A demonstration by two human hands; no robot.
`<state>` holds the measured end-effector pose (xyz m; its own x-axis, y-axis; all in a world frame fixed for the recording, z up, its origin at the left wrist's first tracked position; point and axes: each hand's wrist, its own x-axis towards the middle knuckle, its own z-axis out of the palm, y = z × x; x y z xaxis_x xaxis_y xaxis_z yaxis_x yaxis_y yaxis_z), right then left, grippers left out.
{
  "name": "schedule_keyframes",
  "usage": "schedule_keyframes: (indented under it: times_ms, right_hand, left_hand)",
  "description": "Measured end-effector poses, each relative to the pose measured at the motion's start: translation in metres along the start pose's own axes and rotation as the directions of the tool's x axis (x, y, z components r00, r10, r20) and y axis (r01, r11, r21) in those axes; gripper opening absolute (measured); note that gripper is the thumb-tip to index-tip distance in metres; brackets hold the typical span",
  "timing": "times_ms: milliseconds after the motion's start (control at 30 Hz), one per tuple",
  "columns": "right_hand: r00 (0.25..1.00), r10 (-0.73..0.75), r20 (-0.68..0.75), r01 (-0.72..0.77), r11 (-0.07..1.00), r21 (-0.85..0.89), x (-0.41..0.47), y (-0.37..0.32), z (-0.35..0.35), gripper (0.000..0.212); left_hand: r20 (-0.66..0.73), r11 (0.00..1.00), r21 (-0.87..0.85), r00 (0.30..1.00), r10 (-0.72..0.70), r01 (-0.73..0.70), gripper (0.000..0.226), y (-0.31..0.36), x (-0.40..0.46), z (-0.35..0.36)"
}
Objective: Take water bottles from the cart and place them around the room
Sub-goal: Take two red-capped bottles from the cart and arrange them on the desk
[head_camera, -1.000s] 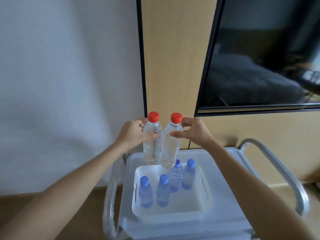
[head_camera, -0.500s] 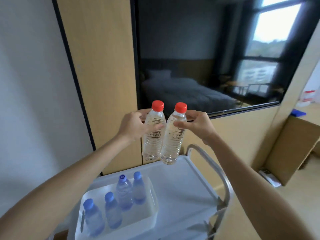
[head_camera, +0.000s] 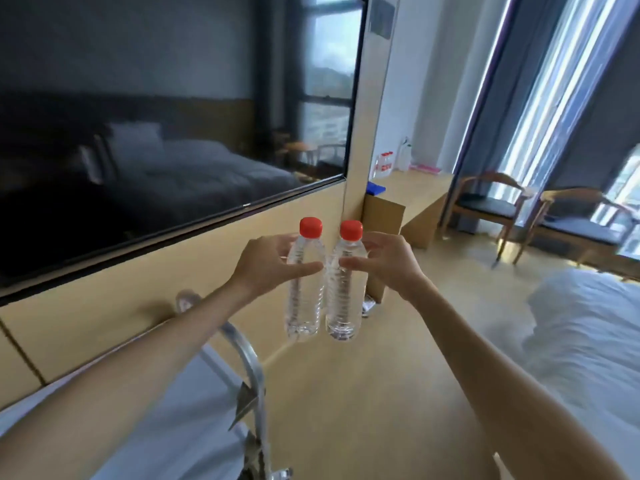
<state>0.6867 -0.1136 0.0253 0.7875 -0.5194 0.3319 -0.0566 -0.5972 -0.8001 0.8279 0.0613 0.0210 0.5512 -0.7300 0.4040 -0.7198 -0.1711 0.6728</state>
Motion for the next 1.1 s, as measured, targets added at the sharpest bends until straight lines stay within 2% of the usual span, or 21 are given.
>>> schedule_keyframes:
  times_ms: [200,300,500,600,700,900,1100]
  right_hand:
    - [0.972,0.114,-0.203,-0.118,0.993,-0.005,0.017,0.078,-0.086,0.030]
    - [0.952,0.120,-0.283,-0.142,0.988,-0.059,0.047,0.116,-0.123,0.030]
    - [0.918,0.126,-0.375,-0.183,0.976,-0.120,0.135,0.178,-0.189,0.033]
    - [0.898,0.132,-0.420,-0.202,0.971,-0.128,0.182,0.208,-0.219,0.026]
    - [0.884,0.145,-0.445,-0.215,0.970,-0.112,0.225,0.244,-0.244,0.029]
    - [0.878,0.193,-0.438,-0.246,0.967,-0.067,0.313,0.339,-0.286,0.028]
    - [0.889,0.240,-0.390,-0.280,0.959,-0.047,0.426,0.452,-0.349,0.035]
  left_hand:
    - [0.141,0.987,-0.093,0.979,0.144,-0.132,0.064,0.022,0.096,0.110]
    - [0.180,0.969,-0.161,0.960,0.214,-0.186,0.054,0.027,0.155,0.160]
    - [0.232,0.925,-0.294,0.920,0.315,-0.242,0.048,0.029,0.289,0.241]
    - [0.244,0.910,-0.322,0.907,0.344,-0.259,0.059,0.027,0.358,0.277]
    - [0.257,0.903,-0.348,0.901,0.350,-0.251,0.069,0.017,0.419,0.319]
    - [0.256,0.915,-0.337,0.913,0.317,-0.223,0.071,-0.005,0.522,0.406]
    - [0.243,0.947,-0.242,0.931,0.271,-0.212,0.050,-0.007,0.641,0.492]
